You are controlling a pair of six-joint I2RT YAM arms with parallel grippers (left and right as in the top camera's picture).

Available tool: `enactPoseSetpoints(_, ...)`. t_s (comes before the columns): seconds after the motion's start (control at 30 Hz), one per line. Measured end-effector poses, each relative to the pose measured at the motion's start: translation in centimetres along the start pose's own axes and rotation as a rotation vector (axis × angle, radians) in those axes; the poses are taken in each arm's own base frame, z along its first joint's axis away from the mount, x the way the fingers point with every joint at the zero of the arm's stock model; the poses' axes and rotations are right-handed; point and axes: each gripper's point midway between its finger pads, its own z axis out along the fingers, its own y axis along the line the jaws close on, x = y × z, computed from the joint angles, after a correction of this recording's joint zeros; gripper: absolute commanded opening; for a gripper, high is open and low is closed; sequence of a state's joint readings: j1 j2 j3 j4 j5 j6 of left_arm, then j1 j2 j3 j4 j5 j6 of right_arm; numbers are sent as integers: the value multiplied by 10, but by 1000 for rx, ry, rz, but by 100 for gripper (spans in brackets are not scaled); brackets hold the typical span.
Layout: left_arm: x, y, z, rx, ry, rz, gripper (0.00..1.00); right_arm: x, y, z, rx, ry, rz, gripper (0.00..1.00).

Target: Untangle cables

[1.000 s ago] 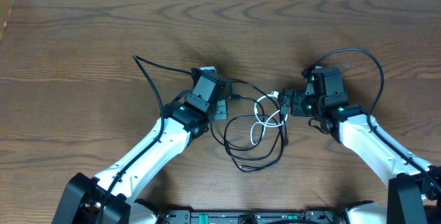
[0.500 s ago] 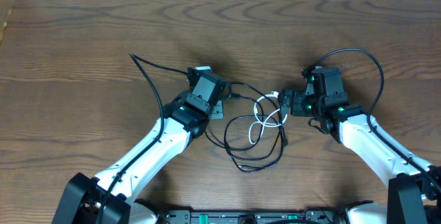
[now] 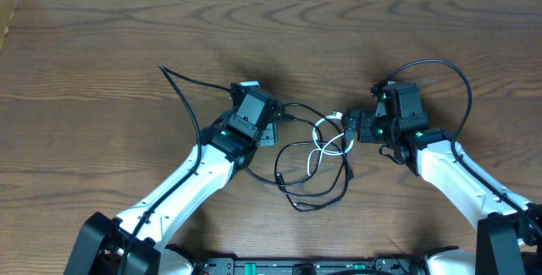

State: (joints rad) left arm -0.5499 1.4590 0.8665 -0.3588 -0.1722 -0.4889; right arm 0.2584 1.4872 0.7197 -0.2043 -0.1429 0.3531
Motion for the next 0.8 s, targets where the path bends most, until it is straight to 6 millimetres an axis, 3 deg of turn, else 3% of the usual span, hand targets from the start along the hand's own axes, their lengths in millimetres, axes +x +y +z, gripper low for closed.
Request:
enactPoseSetpoints(0.33, 0, 0, 0, 0, 0, 0, 88, 0, 0, 0, 0, 0, 0, 99)
enactPoseSetpoints(0.8, 0, 0, 0, -3, -1, 0, 90, 0, 0, 0, 0, 0, 0, 99)
